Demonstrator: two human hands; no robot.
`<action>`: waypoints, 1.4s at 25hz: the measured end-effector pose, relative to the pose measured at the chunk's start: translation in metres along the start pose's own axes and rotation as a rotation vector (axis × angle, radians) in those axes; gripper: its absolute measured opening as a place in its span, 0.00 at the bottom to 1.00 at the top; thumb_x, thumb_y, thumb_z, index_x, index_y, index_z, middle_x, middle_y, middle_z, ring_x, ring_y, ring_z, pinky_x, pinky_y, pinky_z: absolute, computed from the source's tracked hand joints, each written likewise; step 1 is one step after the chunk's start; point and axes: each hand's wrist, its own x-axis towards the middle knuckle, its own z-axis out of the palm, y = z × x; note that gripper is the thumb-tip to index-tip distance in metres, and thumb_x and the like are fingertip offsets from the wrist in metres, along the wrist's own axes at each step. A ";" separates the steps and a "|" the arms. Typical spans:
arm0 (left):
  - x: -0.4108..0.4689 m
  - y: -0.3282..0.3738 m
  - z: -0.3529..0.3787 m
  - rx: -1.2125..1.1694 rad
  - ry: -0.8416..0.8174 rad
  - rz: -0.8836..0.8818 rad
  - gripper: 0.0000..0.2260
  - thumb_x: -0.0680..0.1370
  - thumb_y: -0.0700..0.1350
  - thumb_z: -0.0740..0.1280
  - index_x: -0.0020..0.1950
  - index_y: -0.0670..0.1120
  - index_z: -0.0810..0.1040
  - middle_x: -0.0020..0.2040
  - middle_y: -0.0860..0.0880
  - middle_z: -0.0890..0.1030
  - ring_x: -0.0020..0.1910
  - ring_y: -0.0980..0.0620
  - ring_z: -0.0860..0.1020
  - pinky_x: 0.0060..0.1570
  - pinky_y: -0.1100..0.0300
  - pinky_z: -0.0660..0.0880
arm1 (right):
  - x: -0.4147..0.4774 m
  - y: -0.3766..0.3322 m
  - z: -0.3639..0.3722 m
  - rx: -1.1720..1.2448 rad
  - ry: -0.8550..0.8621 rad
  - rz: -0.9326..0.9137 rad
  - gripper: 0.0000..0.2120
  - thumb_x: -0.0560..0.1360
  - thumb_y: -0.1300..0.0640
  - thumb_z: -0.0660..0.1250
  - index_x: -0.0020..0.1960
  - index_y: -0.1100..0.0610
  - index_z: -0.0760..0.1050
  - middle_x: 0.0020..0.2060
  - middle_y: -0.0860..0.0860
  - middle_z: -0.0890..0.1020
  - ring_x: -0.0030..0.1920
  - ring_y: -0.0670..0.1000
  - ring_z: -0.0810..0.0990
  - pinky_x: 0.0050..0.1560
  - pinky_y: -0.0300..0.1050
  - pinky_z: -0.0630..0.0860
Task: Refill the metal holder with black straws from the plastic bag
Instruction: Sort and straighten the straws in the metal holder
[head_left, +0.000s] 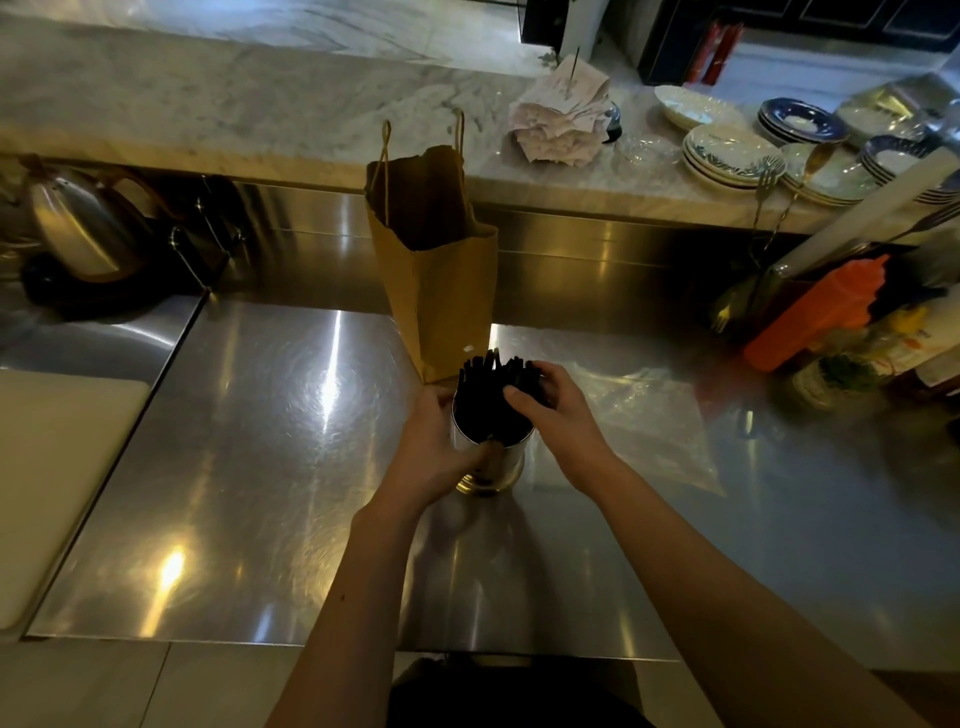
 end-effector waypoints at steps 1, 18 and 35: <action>-0.002 0.001 0.000 -0.001 0.010 0.009 0.32 0.68 0.47 0.78 0.65 0.52 0.63 0.65 0.51 0.71 0.64 0.51 0.72 0.52 0.68 0.67 | -0.001 0.002 -0.001 0.010 -0.001 -0.006 0.19 0.75 0.59 0.70 0.65 0.58 0.71 0.60 0.53 0.79 0.62 0.52 0.78 0.54 0.37 0.77; -0.019 0.001 0.008 0.045 0.262 0.151 0.11 0.72 0.44 0.75 0.54 0.48 0.82 0.53 0.57 0.77 0.54 0.56 0.76 0.56 0.61 0.73 | -0.030 0.002 -0.020 -0.487 -0.031 -0.140 0.20 0.70 0.52 0.76 0.60 0.52 0.78 0.51 0.47 0.80 0.45 0.43 0.79 0.42 0.29 0.73; -0.003 0.006 0.019 -0.106 0.229 0.140 0.08 0.84 0.48 0.57 0.58 0.50 0.73 0.50 0.53 0.79 0.44 0.64 0.77 0.46 0.68 0.74 | -0.025 -0.007 -0.010 -0.628 0.069 -0.278 0.04 0.76 0.56 0.69 0.49 0.55 0.81 0.43 0.47 0.81 0.41 0.43 0.78 0.43 0.32 0.72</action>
